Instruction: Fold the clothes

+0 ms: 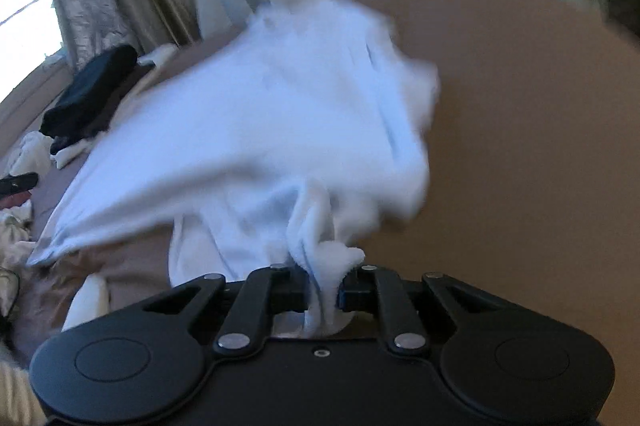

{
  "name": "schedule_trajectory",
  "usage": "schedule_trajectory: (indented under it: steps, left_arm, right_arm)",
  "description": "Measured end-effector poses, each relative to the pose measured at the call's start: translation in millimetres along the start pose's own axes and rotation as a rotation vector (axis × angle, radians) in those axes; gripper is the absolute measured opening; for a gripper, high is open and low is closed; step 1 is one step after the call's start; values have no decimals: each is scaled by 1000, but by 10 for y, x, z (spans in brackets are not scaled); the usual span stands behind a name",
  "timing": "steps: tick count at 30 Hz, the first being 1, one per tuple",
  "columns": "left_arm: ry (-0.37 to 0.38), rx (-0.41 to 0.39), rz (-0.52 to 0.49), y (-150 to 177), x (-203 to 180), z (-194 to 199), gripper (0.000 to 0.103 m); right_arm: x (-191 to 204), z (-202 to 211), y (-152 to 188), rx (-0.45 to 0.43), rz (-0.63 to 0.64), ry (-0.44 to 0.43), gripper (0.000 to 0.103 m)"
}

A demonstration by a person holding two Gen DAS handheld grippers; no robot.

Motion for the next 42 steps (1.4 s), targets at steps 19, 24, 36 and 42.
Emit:
schedule_trajectory:
  steps: [19, 24, 36, 42]
  left_arm:
    - [426, 70, -286, 579, -1554, -854, 56]
    - [453, 143, -109, 762, -1530, -1151, 6]
    - [602, -18, 129, 507, -1108, -398, 6]
    - [691, -110, 40, 247, -1045, 78, 6]
  right_arm:
    - [471, -1165, -1147, 1, -32, -223, 19]
    - [383, -1022, -1066, 4, -58, -276, 58]
    - [-31, -103, -99, 129, 30, -297, 66]
    - [106, -46, -75, 71, 238, -196, 66]
Point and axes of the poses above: each gripper's, at about its wrist camera, not at the fingertips, and z roughly against the way its jaws point, x to its left, y to its underside, the point moved 3 cm from there along -z, roughly the way its jaws point, and after that the axes turned 7 degrees about -x, right-handed, at the moved point
